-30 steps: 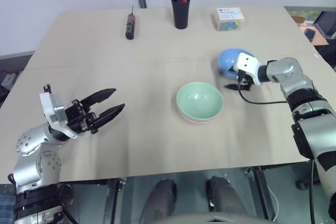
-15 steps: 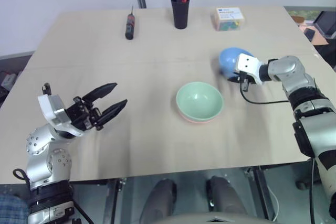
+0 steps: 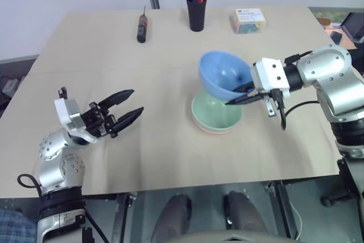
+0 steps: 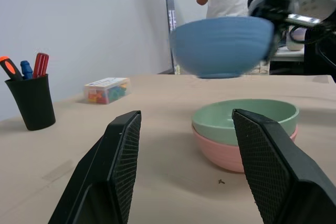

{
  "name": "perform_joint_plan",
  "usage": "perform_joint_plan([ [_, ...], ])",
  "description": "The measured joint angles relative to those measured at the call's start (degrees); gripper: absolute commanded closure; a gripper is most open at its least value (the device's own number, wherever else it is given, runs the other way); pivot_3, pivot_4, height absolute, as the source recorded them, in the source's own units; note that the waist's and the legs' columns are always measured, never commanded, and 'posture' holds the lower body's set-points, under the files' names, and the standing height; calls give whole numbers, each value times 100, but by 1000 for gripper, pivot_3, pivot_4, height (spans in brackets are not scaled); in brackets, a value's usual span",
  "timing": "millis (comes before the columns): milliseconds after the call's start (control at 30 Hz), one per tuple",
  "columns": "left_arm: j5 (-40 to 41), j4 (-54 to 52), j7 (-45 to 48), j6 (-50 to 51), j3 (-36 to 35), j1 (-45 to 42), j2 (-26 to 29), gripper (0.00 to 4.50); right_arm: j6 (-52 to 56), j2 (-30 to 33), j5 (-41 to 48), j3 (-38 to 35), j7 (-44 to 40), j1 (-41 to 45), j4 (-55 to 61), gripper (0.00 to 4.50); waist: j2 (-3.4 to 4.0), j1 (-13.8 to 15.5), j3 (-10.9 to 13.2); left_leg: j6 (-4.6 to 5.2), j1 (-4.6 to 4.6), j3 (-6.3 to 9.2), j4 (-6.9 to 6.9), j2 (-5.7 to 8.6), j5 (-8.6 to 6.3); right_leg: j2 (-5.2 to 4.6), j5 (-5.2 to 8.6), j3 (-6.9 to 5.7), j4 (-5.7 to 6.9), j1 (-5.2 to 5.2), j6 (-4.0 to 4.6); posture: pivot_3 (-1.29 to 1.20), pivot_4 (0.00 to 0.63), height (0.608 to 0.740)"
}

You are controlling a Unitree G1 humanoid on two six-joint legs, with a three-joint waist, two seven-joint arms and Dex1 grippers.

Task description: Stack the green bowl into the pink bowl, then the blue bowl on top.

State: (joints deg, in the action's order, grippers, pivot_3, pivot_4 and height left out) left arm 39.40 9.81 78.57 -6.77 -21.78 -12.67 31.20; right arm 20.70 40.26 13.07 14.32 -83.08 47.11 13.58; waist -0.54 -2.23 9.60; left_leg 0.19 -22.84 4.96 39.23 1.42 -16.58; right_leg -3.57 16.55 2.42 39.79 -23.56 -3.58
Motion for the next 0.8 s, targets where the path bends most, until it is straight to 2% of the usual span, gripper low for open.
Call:
perform_joint_plan([
  [33,-1,13,1,-1,0,-18,0,1580,41,0,16,27,11,-19,70,4402,-1,-1,0,0,0,1,0,0,0,1,0,-1,0,0,0,0,150,740],
  [67,-3,51,21,-8,10,-71,0,1580,155,15,30,86,60,-72,210,3893,-1,-3,-1,-2,0,0,1,3,1,1,0,0,0,0,0,0,150,740],
  [200,-11,122,68,-19,16,-92,0,1580,276,128,1,101,181,-94,241,2624,-2,-3,-1,-7,-1,-1,1,7,4,1,0,0,-3,0,0,0,150,740],
  [233,-34,186,112,-36,27,-115,6,1580,296,146,-19,101,265,-94,242,2134,-2,-4,-1,-7,-1,-1,0,7,4,1,0,0,-3,0,0,0,150,740],
  [267,-90,224,131,-42,45,-140,10,1580,305,134,-20,100,355,-102,247,1828,-2,-5,-1,-7,-1,0,0,6,4,2,0,-1,-3,0,0,0,150,740],
  [400,-146,229,112,-40,114,-189,29,1580,435,112,87,-19,690,-173,281,1828,-3,-3,-1,-7,-1,0,0,5,4,1,0,0,-3,1,0,0,150,740],
  [533,-321,277,-123,-26,149,-189,66,1580,550,88,433,-608,1015,-415,218,1828,-5,4,-2,-7,-2,1,-1,6,4,1,0,-2,-4,2,0,0,150,740],
  [567,-416,277,-416,23,141,-158,68,1580,493,-19,693,-1204,1255,-770,31,1828,-11,16,-5,-4,-1,8,-1,6,3,1,0,-8,-8,10,0,0,150,740],
  [633,-507,270,-812,126,133,-70,66,1580,91,72,739,-1710,1399,-1312,-395,1828,-13,42,-7,5,0,6,-1,10,-3,2,0,-8,-12,11,0,0,150,740],
  [700,-559,272,-919,142,116,9,60,1580,-76,161,695,-1791,1405,-1526,-608,1828,-10,35,-4,5,-1,2,-3,16,-2,2,0,-2,-10,9,-1,0,150,740],
  [800,-595,120,-1210,155,131,291,-4,1580,-886,359,625,-2222,1321,-2329,-1208,1828,-12,35,-6,7,1,0,-6,12,-3,2,0,-2,-16,12,-1,0,150,740],
])
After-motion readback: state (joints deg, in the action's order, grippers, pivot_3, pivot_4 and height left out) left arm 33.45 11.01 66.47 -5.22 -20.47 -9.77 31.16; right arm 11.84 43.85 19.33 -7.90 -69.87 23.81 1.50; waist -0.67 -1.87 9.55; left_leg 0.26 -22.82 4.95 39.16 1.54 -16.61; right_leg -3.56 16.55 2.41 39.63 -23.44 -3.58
